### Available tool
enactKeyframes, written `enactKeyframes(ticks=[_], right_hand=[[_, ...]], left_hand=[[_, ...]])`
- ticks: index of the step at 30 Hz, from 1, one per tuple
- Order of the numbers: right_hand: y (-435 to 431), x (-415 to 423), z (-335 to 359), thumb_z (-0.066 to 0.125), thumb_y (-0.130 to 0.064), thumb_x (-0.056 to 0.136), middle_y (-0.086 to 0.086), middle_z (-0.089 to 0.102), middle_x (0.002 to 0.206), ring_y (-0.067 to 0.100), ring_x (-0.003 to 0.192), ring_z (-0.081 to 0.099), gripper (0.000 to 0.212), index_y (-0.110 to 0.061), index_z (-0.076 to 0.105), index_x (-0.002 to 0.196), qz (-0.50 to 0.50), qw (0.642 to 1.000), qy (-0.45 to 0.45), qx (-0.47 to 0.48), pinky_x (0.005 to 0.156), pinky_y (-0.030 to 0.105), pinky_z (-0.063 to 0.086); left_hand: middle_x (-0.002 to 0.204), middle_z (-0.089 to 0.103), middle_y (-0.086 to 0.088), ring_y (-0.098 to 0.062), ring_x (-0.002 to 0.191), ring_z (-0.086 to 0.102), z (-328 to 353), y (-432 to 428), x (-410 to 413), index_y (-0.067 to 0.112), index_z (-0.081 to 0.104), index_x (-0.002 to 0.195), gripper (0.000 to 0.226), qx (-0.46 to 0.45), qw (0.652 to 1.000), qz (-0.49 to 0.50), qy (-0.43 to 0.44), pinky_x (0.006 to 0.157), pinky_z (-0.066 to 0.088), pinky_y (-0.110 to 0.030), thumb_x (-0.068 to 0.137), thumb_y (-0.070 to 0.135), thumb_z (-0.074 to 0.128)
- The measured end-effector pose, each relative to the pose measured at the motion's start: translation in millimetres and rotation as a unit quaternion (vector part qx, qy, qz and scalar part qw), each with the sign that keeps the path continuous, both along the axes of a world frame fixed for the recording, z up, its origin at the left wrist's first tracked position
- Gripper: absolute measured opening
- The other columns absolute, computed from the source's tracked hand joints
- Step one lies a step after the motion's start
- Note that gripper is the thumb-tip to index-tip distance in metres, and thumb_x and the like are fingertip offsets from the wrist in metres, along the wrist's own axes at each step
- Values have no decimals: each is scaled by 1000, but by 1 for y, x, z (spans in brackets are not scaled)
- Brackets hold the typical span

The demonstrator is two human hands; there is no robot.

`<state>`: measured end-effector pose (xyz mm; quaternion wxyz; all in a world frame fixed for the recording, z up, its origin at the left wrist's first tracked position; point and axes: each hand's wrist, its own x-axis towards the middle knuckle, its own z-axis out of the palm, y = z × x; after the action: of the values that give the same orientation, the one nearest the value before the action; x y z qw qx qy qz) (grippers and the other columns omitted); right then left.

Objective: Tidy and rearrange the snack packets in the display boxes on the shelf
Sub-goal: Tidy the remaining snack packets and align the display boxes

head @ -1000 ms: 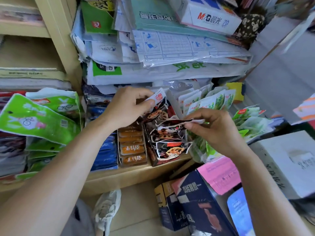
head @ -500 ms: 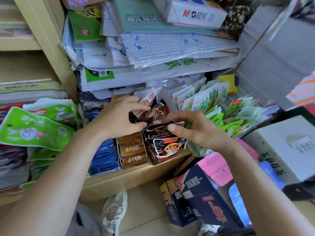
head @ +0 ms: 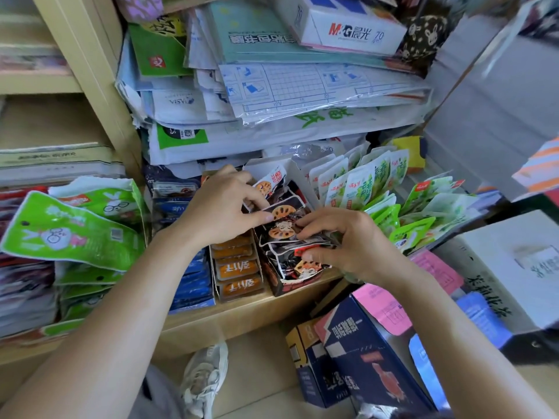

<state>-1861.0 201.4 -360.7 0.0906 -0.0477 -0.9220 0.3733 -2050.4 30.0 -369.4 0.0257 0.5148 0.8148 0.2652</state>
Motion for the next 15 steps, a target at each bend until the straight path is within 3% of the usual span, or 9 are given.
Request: enactKeyframes(ticks=[3, 5, 8, 10, 13, 15], right_hand=[[-1, 2, -3, 85, -20, 74, -6, 66, 113, -18, 86, 59, 27, -14, 72, 97, -18, 1000, 12, -7, 72, 1, 42], [-1, 2, -9, 87, -28, 71, -7, 61, 117, -6, 101, 60, 33, -17, 71, 98, -35, 998, 46, 21, 84, 9, 45], [-3, 1, -15, 90, -28, 68, -8, 44, 138, 7, 99, 66, 61, -21, 60, 120, -60, 996, 66, -11, 86, 21, 53], [-6, 1, -15, 91, -26, 67, -8, 39, 145, 7, 102, 65, 84, -28, 44, 136, -72, 995, 70, -16, 88, 22, 53], [-5, 2, -15, 93, -27, 64, -4, 34, 148, 4, 117, 55, 112, -28, 23, 152, -83, 994, 76, 2, 95, 17, 47], [-4, 1, -16, 93, -26, 65, -7, 33, 150, 6, 127, 48, 116, -27, 20, 154, -81, 994, 80, 2, 101, 19, 44]], left_hand=[[80, 63, 16, -10, 85, 53, 0, -2, 2, 35, 73, 81, 7, 71, 996, 28, -53, 75, 42, -35, 81, 38, 80], [80, 64, 18, -4, 79, 59, 2, -2, 4, 34, 73, 84, 6, 122, 987, 43, -100, 73, 44, -31, 85, 31, 78], [78, 65, 6, -12, 74, 61, 5, -2, 6, 28, 70, 89, 4, 177, 973, 12, -150, 69, 49, -37, 91, 27, 73], [81, 64, 5, -20, 75, 61, 8, -1, 8, 29, 65, 92, 3, 163, 968, -30, -189, 71, 49, -43, 95, 29, 67], [85, 61, 13, -13, 76, 57, 11, 4, 14, 27, 60, 94, 5, 119, 969, -74, -203, 73, 45, -36, 98, 28, 63], [85, 61, 20, -4, 74, 56, 13, 7, 16, 27, 61, 95, 4, 102, 973, -84, -189, 70, 41, -27, 97, 28, 64]])
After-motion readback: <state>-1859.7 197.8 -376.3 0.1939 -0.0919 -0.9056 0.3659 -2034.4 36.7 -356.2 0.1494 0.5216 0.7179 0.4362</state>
